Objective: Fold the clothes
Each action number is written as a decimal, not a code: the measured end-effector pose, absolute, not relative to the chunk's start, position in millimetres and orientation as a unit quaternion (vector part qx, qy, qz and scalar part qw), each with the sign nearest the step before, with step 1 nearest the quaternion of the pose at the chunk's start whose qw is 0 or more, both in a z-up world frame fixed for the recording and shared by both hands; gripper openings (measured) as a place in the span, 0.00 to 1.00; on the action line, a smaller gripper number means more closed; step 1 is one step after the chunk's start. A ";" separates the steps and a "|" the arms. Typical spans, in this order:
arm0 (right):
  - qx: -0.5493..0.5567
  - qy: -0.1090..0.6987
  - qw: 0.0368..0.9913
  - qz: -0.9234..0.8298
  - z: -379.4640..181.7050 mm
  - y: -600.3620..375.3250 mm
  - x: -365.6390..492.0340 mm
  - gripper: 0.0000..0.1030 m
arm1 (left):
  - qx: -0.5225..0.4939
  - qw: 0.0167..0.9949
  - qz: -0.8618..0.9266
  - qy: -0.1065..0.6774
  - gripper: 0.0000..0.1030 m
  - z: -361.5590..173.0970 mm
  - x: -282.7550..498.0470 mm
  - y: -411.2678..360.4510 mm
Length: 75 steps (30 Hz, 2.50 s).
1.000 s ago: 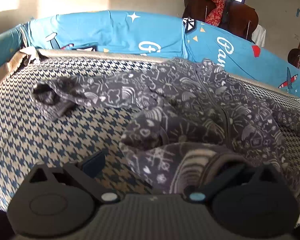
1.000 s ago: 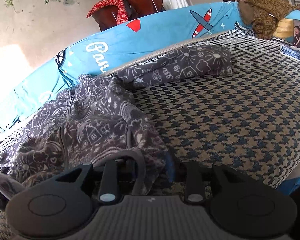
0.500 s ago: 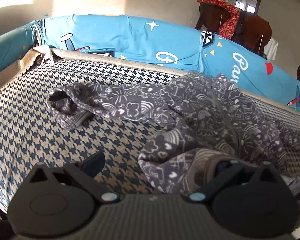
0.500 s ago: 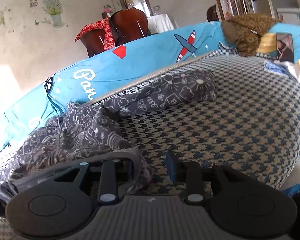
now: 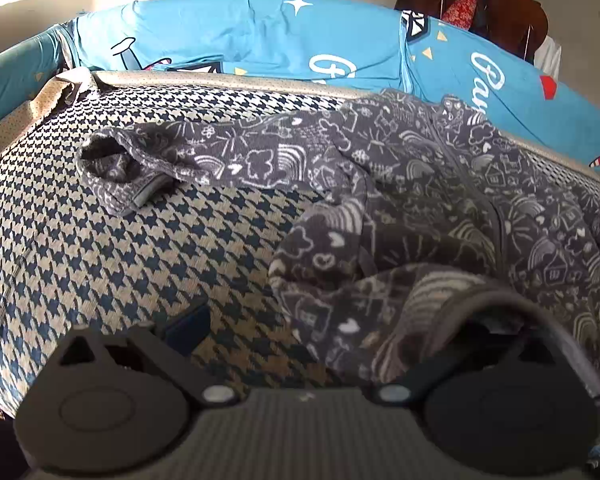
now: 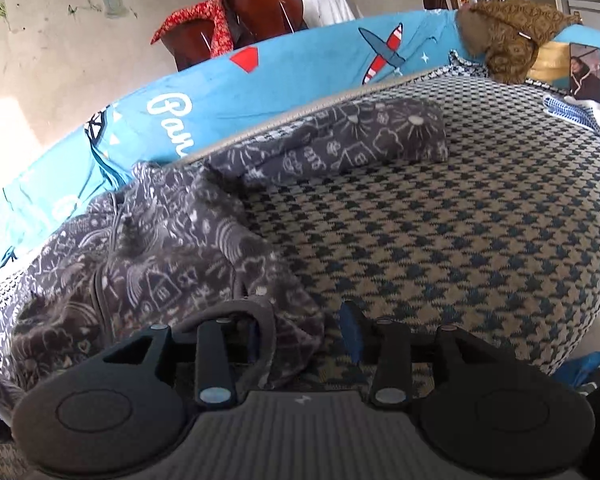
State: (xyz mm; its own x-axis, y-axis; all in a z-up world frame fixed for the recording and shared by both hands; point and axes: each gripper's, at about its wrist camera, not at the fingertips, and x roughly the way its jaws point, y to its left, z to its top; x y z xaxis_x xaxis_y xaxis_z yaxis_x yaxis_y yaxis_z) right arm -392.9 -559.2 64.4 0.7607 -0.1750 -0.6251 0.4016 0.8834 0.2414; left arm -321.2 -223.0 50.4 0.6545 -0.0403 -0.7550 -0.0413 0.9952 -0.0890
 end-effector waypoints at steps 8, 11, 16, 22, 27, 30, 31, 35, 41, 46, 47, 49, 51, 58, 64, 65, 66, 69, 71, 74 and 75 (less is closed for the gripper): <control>0.180 0.306 0.920 -0.163 61.4 -558.2 -395.8 0.45 | -0.012 0.912 0.051 0.407 1.00 43.9 -322.4 -225.1; 0.178 0.306 0.921 -0.165 61.8 -558.3 -396.1 0.45 | -0.019 0.915 0.069 0.398 1.00 46.0 -321.9 -218.0; 0.173 0.306 0.921 -0.169 61.3 -558.0 -396.2 0.48 | -0.010 0.925 0.109 0.363 1.00 54.0 -324.8 -213.4; 0.173 0.294 0.925 -0.169 64.1 -559.5 -397.6 0.48 | -0.042 0.929 0.130 0.344 1.00 69.0 -323.3 -198.8; 0.162 0.259 0.937 -0.170 77.7 -555.4 -394.1 0.48 | -0.052 0.932 0.134 0.334 1.00 82.8 -316.2 -193.4; 0.158 0.241 0.942 -0.169 87.2 -553.2 -386.4 0.48 | -0.056 0.933 0.131 0.330 1.00 90.6 -309.2 -191.1; 0.156 0.237 0.944 -0.168 90.5 -552.6 -382.0 0.48 | -0.057 0.933 0.130 0.329 1.00 92.8 -305.9 -190.0; 0.151 0.220 0.950 -0.162 104.1 -550.2 -363.7 0.48 | -0.062 0.935 0.129 0.326 1.00 100.7 -290.3 -185.2; 0.143 0.205 0.956 -0.151 119.1 -546.7 -330.7 0.48 | -0.067 0.936 0.131 0.320 1.00 108.6 -264.9 -182.7; 0.140 0.185 0.962 -0.146 130.0 -548.5 -307.9 0.48 | -0.069 0.942 0.134 0.301 1.00 118.7 -246.1 -182.5; 0.138 0.176 0.964 -0.145 133.0 -549.1 -304.7 0.48 | -0.066 0.944 0.134 0.294 1.00 120.6 -243.2 -184.2; 0.125 0.154 0.970 -0.141 138.5 -548.2 -299.8 0.48 | -0.056 0.946 0.134 0.290 1.00 120.5 -235.7 -188.5; 0.105 0.155 0.972 -0.144 137.2 -545.6 -289.3 0.50 | -0.048 0.942 0.137 0.304 1.00 112.9 -225.3 -192.6; 0.183 0.316 0.923 -0.120 100.5 -564.8 -247.8 0.56 | -0.098 0.905 0.148 0.387 1.00 71.7 -204.6 -180.3; 0.205 0.329 0.914 -0.121 94.6 -575.7 -255.1 0.71 | -0.072 0.907 0.143 0.389 1.00 70.8 -203.3 -188.0; 0.209 0.329 0.913 -0.119 94.6 -577.2 -257.4 0.71 | -0.071 0.907 0.141 0.391 1.00 70.2 -202.7 -188.8; 0.216 0.324 0.914 -0.114 95.5 -579.6 -260.1 0.71 | -0.071 0.906 0.140 0.392 1.00 69.6 -202.1 -189.6; 0.229 0.306 0.918 -0.102 101.0 -585.0 -271.9 0.71 | -0.069 0.905 0.135 0.397 1.00 67.8 -200.3 -192.0; 0.234 0.294 0.922 -0.089 105.3 -585.2 -280.4 0.71 | -0.068 0.904 0.132 0.400 1.00 66.6 -199.1 -193.5; 0.237 0.280 0.928 -0.071 110.6 -583.6 -289.1 0.71 | -0.066 0.904 0.127 0.404 1.00 65.8 -198.7 -195.3; 0.234 0.278 0.929 -0.066 111.5 -582.2 -290.4 0.72 | -0.065 0.904 0.126 0.403 1.00 66.1 -198.8 -195.9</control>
State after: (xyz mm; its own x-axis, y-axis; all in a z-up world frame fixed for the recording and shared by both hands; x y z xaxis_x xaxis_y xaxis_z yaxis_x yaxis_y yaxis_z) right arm -290.4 -582.2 111.5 0.8361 0.0078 -0.5485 0.2534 0.8813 0.3988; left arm -198.8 -195.9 66.1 0.6436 0.1760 -0.7448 -0.2815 0.9594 -0.0165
